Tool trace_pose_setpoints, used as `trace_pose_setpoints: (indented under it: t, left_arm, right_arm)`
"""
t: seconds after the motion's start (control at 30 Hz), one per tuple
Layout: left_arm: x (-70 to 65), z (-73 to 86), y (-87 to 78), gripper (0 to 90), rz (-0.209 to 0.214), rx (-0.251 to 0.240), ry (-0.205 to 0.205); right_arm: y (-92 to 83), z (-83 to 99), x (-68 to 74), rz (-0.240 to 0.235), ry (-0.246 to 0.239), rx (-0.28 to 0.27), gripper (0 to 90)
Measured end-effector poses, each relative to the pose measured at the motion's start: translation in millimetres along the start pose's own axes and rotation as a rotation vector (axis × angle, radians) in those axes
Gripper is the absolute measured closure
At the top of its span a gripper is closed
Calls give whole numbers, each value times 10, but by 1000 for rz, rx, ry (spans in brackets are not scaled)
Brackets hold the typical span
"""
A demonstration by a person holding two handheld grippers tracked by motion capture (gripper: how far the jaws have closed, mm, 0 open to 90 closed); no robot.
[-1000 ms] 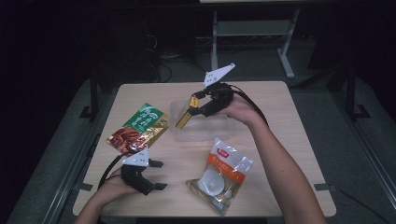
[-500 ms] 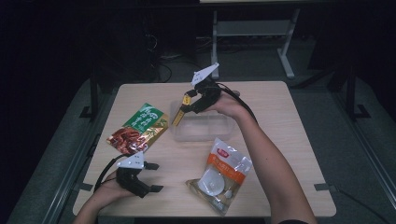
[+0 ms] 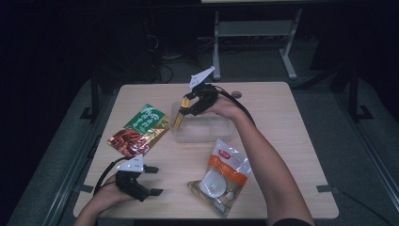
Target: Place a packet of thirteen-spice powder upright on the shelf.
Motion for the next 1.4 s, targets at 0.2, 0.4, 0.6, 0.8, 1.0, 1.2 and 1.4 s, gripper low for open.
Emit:
trace_pose_setpoints:
  t: [0.2,0.4,0.6,0.8,1.0,1.2,1.4]
  left_arm:
    - [-9,-7,24,166,11,10,2]
    - [-11,-9,27,166,15,5,0]
    - [-15,-11,29,165,19,1,-3]
    - [-10,-10,25,166,22,1,3]
    - [-12,-8,28,165,23,3,-4]
    - [-12,-6,28,165,22,4,-11]
    - [-2,-10,24,166,23,1,-2]
  right_arm:
    - [61,-13,2,5,-15,6,312]
    - [135,-30,13,2,-21,11,311]
    - [225,-70,17,-10,-63,44,311]
    - [367,-68,41,-26,-81,81,311]
    - [454,-21,47,-35,-57,110,307]
    - [452,-6,34,-37,8,86,237]
    - [379,-26,52,-26,29,69,194]
Point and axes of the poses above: each handheld gripper's, and its own axes: y roughly forward along the jaws, z roughly out of its underside, x roughly to its left, the point moved 1 cm from there along y, roughly forward along the jaws, and after that the axes turned 10 degrees about -x, right-handed, at the moved point
